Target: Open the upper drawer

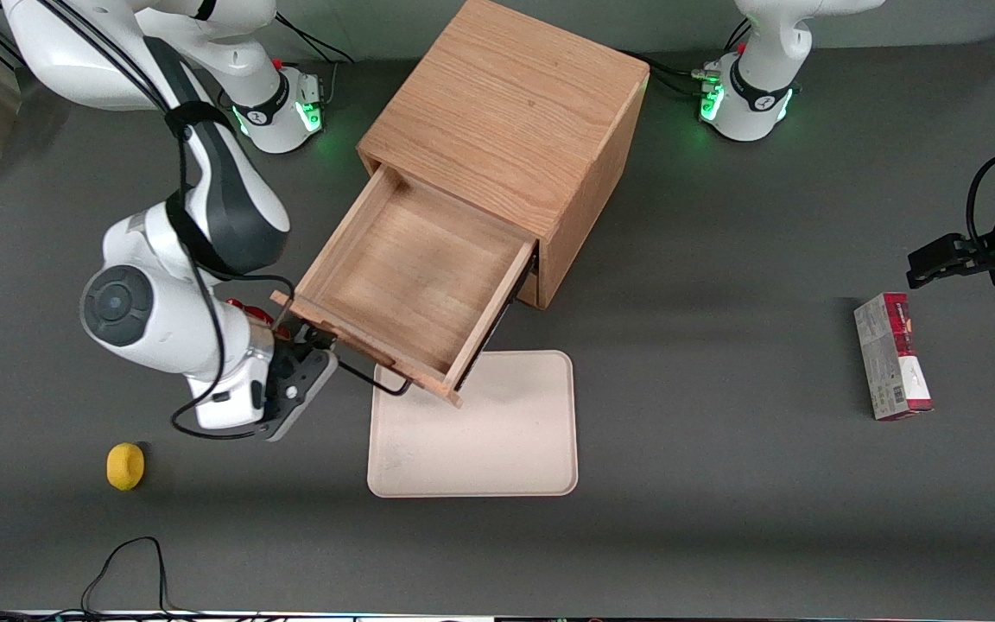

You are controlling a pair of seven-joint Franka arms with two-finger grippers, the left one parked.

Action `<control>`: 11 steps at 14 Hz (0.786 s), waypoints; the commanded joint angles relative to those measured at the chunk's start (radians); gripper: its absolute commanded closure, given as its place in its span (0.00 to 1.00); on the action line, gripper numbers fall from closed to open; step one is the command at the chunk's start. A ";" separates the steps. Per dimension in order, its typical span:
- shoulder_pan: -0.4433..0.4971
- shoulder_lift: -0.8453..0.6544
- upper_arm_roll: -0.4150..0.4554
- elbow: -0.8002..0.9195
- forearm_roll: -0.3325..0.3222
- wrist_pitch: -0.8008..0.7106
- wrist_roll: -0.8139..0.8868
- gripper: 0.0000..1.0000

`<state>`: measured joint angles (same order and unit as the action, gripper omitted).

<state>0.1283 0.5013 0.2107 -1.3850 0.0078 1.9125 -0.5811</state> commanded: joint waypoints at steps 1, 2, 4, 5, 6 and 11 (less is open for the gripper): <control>-0.001 -0.030 -0.016 0.038 0.027 -0.091 0.029 0.00; -0.002 -0.049 -0.028 0.069 0.073 -0.131 0.050 0.00; -0.002 -0.082 -0.068 0.086 0.107 -0.165 0.055 0.00; -0.004 -0.101 -0.089 0.086 0.135 -0.171 0.058 0.00; -0.003 -0.140 -0.138 0.075 0.147 -0.190 0.082 0.00; 0.002 -0.375 -0.247 -0.125 0.020 -0.360 0.462 0.00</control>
<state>0.1183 0.2651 -0.0195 -1.3340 0.0805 1.5303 -0.2690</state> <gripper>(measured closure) 0.000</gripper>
